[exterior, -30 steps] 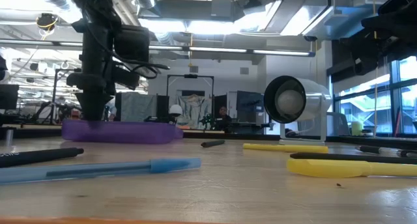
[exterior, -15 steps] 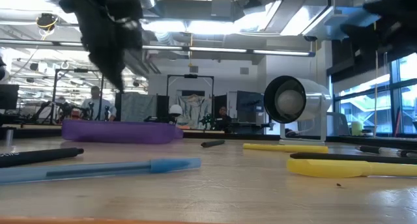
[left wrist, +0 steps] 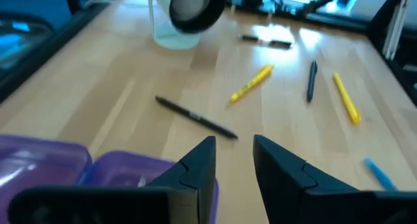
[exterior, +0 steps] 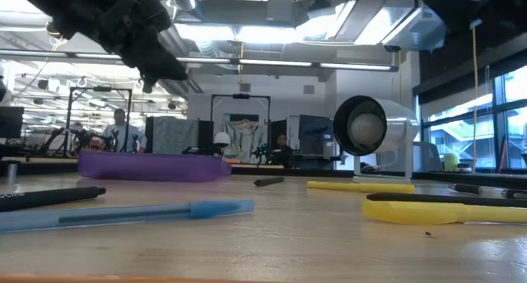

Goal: Pick & place school supplies into a supply box
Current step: Put the black pen into the purple box organizer

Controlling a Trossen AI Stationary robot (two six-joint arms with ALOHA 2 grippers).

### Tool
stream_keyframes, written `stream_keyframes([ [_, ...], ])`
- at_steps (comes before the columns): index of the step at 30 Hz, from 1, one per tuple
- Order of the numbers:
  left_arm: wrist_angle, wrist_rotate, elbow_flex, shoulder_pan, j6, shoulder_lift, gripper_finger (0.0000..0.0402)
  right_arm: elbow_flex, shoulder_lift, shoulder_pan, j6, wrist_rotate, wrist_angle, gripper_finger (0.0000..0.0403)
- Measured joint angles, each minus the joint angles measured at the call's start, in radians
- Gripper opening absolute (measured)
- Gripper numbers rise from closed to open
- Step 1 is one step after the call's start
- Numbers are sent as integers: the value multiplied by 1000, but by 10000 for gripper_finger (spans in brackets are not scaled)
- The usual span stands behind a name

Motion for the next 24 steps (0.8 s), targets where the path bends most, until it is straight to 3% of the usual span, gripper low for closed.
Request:
stream_keyframes([
  [8,92,-1,-40,-1,-19,-2,95,378,463,-12,-75,89,-302,225],
  [14,116,-1,-40,-1,-17,-2,97,680,783,-104,-93,77,-556,225],
  [20,122,-2,-40,-1,-16,-2,98,976,1072,-267,-232,-151,-743,225],
  [24,122,-2,-40,-1,-16,-2,95,1100,1250,-358,-384,-269,-836,225],
])
